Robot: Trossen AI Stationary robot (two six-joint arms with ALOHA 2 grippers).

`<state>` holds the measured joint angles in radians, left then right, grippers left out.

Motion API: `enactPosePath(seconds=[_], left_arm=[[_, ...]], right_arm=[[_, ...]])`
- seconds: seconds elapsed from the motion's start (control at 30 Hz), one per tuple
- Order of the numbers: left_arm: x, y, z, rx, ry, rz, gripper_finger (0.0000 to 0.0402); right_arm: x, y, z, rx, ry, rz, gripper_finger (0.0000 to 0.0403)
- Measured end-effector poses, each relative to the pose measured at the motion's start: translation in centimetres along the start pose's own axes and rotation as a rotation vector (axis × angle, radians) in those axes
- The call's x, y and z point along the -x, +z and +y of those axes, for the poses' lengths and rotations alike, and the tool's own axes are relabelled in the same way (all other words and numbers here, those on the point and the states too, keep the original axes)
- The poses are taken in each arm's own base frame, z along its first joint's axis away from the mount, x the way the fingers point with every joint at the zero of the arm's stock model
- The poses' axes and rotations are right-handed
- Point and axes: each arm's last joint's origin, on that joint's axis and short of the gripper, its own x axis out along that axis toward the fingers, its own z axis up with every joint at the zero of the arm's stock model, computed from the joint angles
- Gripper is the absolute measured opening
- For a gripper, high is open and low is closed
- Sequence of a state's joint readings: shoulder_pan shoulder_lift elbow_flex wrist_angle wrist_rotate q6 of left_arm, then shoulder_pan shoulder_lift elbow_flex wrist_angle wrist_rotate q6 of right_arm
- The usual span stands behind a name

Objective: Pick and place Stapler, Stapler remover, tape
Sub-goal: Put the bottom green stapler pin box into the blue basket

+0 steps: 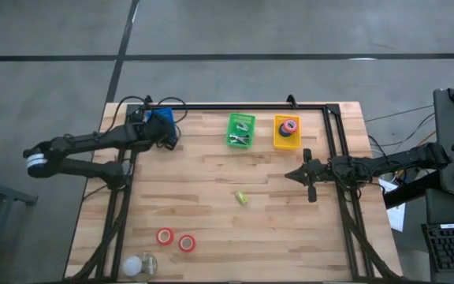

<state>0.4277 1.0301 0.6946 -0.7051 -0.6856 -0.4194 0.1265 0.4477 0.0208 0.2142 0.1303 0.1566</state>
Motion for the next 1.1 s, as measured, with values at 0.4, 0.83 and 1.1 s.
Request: enactPosePath(seconds=[0.4, 0.83, 1.1], left_arm=[[-1.9, 0.2, 1.0, 0.069, 0.012, -0.011, 0.0124], [-4.1, 0.4, 1.3, 0.114, -0.021, 0.081, 0.0124], [-6.0, -0.1, 0.3, 0.073, -0.003, 0.158, 0.0127]], right_arm=[[0.0, 0.0, 0.0, 0.000, 0.000, 0.000, 0.0009], [0.0, 0.0, 0.0, 0.000, 0.000, 0.000, 0.0009], [0.0, 0.0, 0.0, 0.000, 0.000, 0.000, 0.0009]])
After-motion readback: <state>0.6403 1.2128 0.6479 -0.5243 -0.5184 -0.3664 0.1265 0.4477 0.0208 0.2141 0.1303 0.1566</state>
